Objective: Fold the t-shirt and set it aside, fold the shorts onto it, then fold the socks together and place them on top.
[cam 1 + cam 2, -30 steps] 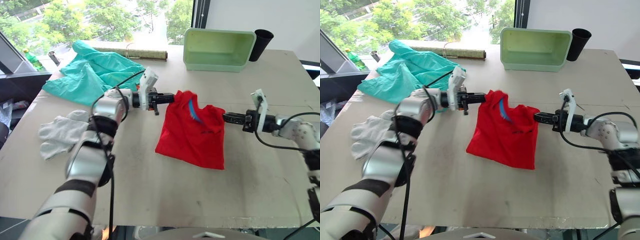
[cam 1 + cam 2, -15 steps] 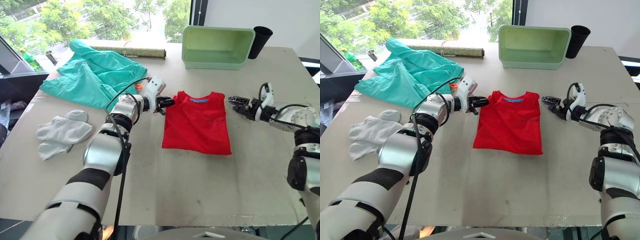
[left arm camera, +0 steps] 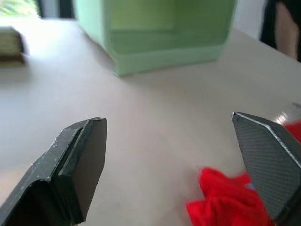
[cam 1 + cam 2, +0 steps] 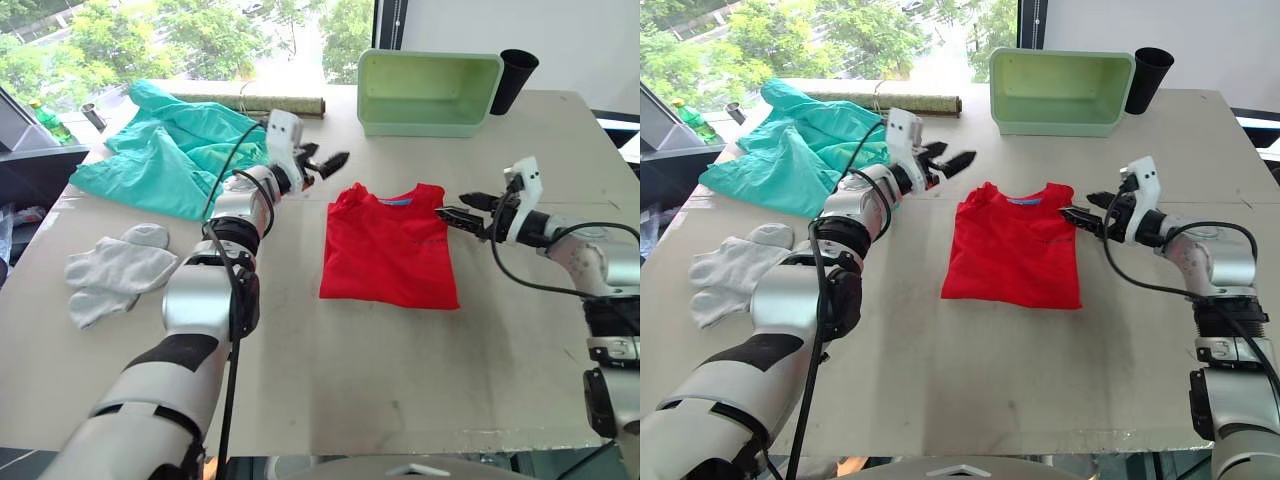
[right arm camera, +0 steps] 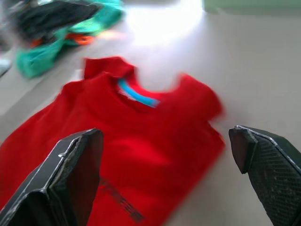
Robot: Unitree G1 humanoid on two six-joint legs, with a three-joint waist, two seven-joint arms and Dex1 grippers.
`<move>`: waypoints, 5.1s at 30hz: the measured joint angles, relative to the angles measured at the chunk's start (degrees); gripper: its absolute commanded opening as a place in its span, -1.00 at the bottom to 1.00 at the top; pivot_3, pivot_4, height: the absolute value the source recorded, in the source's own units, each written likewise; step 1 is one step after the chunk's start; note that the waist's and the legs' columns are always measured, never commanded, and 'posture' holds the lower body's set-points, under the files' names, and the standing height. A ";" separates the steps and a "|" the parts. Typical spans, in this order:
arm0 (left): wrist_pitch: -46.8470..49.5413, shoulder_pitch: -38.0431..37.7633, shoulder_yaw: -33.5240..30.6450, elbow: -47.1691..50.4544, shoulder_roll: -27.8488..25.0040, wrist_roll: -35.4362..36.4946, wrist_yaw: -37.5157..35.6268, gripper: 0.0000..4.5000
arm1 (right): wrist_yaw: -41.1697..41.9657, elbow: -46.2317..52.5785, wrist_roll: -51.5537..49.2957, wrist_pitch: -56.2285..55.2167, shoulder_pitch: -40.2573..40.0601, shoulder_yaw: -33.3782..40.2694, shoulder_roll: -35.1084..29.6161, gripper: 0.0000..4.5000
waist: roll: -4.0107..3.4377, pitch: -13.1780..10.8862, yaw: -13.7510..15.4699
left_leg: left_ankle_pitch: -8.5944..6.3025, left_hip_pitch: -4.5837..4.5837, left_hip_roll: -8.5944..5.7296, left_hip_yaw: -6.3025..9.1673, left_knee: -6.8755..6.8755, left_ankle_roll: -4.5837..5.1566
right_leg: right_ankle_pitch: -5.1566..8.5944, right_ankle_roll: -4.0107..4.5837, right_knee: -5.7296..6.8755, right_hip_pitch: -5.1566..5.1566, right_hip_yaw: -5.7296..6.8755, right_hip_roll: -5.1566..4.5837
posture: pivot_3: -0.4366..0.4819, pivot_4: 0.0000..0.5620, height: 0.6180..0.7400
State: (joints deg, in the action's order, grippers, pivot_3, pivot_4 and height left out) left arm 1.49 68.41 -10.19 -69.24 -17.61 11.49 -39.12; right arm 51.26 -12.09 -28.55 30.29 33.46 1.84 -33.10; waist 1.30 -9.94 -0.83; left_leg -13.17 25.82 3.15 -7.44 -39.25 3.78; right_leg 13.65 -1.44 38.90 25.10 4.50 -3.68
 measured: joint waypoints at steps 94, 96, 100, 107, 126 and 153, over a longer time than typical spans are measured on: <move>44.94 -34.00 3.62 98.33 -32.19 38.92 -19.99 1.00 | -1.01 -20.98 20.97 -17.08 -13.22 3.82 -26.26 -0.96 | -0.30 -0.04 0.20 | -0.14 -1.16 -0.09 -0.02 0.20 0.18 | 0.19 -0.31 -0.57 -1.29 -0.50 -0.05 | -0.05 -0.47 1.00; 44.71 -34.58 3.75 98.38 -32.55 38.99 -20.50 1.00 | -0.43 -29.72 23.77 -23.78 -9.43 2.79 -27.59 -0.96 | -0.37 -0.08 -0.16 | -0.13 -1.21 -0.07 -0.08 0.20 0.17 | 0.19 -0.31 -0.57 -1.29 -0.58 0.00 | -0.05 -0.47 1.00; 43.83 -34.95 4.60 98.11 -32.72 37.55 -20.91 1.00 | -1.78 -44.05 30.24 -37.10 -1.53 -0.60 -28.40 -0.96 | -0.39 -0.09 -0.25 | -0.11 -1.21 -0.04 -0.12 0.21 0.12 | 0.15 -0.25 -0.57 -1.28 -0.62 0.03 | -0.05 -0.47 1.00; 42.85 -36.00 6.25 97.87 -32.92 34.81 -21.04 1.00 | -7.00 -56.51 36.89 -46.81 5.43 -3.92 -28.03 -0.96 | -0.47 -0.14 0.02 | -0.11 -1.19 -0.06 -0.14 0.20 0.11 | 0.11 -0.18 -0.58 -1.29 -0.62 -0.02 | -0.05 -0.47 1.00; 26.54 -46.02 5.06 83.00 -33.03 14.80 -13.36 1.00 | 17.20 -34.72 17.24 -38.67 3.54 7.19 -22.71 0.99 | -0.71 -0.28 -0.07 | -0.08 -1.37 0.06 -0.15 0.35 0.05 | 0.09 -0.15 -0.60 -1.41 -0.60 -0.09 | -0.05 -0.47 1.00; -13.49 -24.86 16.86 22.08 -18.97 -13.70 -8.89 -0.98 | 2.50 33.47 -9.45 -5.67 -23.54 8.19 -7.08 1.00 | -0.53 -0.16 1.83 | -0.31 -1.00 -0.14 0.01 0.15 0.48 | 0.01 -0.25 -0.74 -1.35 0.19 -0.35 | -0.05 -0.47 1.00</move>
State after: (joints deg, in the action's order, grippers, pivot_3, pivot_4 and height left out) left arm -12.00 43.54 6.67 -47.16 -36.59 -2.22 -48.01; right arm 53.77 21.38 -38.01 24.62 9.92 10.03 -40.18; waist 0.76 -10.10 1.00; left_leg -13.48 24.82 3.02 -7.44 -39.10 4.27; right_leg 13.67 -1.69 38.16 23.75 4.69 -4.04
